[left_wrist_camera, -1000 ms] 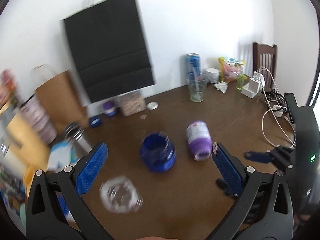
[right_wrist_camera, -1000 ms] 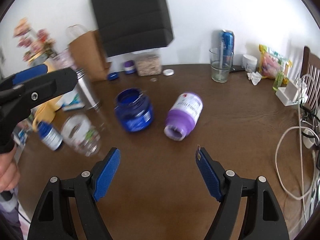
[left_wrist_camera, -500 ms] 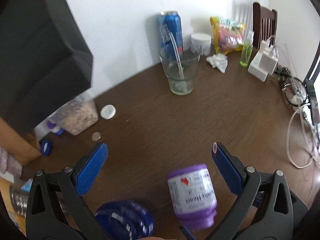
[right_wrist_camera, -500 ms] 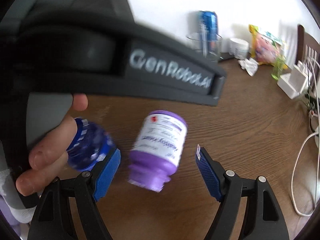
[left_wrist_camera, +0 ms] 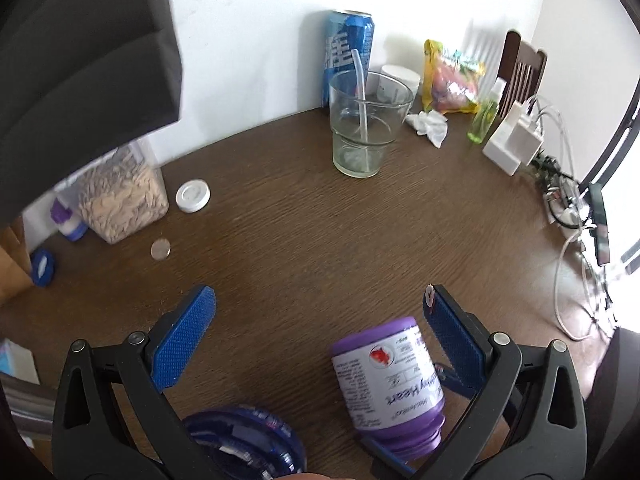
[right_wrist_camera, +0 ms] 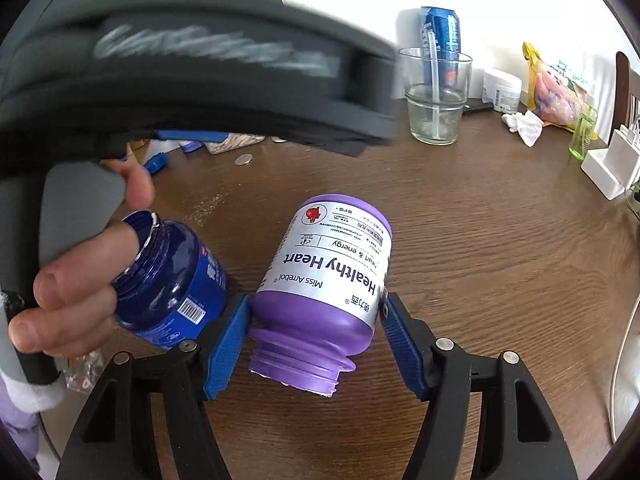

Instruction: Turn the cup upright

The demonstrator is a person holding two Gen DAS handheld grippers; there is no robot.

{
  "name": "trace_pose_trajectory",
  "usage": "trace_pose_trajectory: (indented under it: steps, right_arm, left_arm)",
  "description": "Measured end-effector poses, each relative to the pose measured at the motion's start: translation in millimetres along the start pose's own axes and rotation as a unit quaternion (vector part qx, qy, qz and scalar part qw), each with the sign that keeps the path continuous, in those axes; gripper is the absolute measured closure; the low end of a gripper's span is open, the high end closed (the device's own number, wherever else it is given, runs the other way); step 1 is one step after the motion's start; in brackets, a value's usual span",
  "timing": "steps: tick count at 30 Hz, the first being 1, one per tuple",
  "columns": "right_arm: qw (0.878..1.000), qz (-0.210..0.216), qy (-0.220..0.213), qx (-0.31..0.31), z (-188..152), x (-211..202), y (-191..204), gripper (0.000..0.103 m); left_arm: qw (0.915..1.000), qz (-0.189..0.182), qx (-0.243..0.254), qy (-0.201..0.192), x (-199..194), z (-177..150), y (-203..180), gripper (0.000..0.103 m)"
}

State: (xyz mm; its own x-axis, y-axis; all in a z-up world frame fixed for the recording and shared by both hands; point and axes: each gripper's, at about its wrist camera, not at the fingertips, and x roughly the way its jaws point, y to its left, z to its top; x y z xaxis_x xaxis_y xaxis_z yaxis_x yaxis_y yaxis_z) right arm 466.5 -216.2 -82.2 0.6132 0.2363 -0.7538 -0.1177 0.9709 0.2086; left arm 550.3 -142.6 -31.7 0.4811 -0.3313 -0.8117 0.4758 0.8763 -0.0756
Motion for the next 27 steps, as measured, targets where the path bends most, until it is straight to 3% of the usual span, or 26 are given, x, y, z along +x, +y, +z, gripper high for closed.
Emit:
trace_pose_trajectory:
  steps: [7, 10, 12, 14, 16, 17, 22, 23, 27]
  right_arm:
    - [1.000, -0.007, -0.005, -0.025, -8, -6, 0, 0.033]
    - [0.999, -0.006, -0.006, -0.036, -11, -8, 4, 0.033]
    - [0.999, -0.007, -0.001, -0.038, -10, -7, 6, 0.033]
    - [0.999, -0.008, 0.000, -0.038, -10, -7, 9, 0.033]
    - [0.999, -0.012, -0.002, -0.041, -12, -8, 12, 0.033]
    - [0.999, -0.015, -0.003, -0.043, -15, -11, 16, 0.033]
    - [0.998, -0.031, -0.008, -0.051, -16, -12, 23, 0.033]
    - [0.998, -0.031, -0.009, -0.052, -15, -10, 25, 0.033]
    - [0.998, -0.032, -0.014, -0.058, -15, -9, 33, 0.033]
  left_arm:
    - [0.9988, -0.025, -0.039, -0.011, -28, -18, 38, 0.000]
    - [0.9937, -0.019, -0.103, 0.038, -26, -21, 55, 0.000]
    - [0.9944, -0.017, -0.077, 0.070, -28, -11, 49, 0.000]
    - [0.9992, 0.005, 0.002, 0.039, -30, -8, 36, 0.000]
    - [0.9982, 0.031, 0.050, 0.016, -25, -14, 30, 0.000]
    - [0.9974, 0.022, 0.067, 0.010, -21, -24, 30, 0.000]
    - [0.9981, -0.047, 0.039, 0.002, -34, -39, 47, 0.000]
    - [0.9964, -0.074, 0.036, -0.021, -47, -36, 48, 0.000]
    - [0.9952, -0.074, 0.019, -0.061, -70, -41, 55, 0.000]
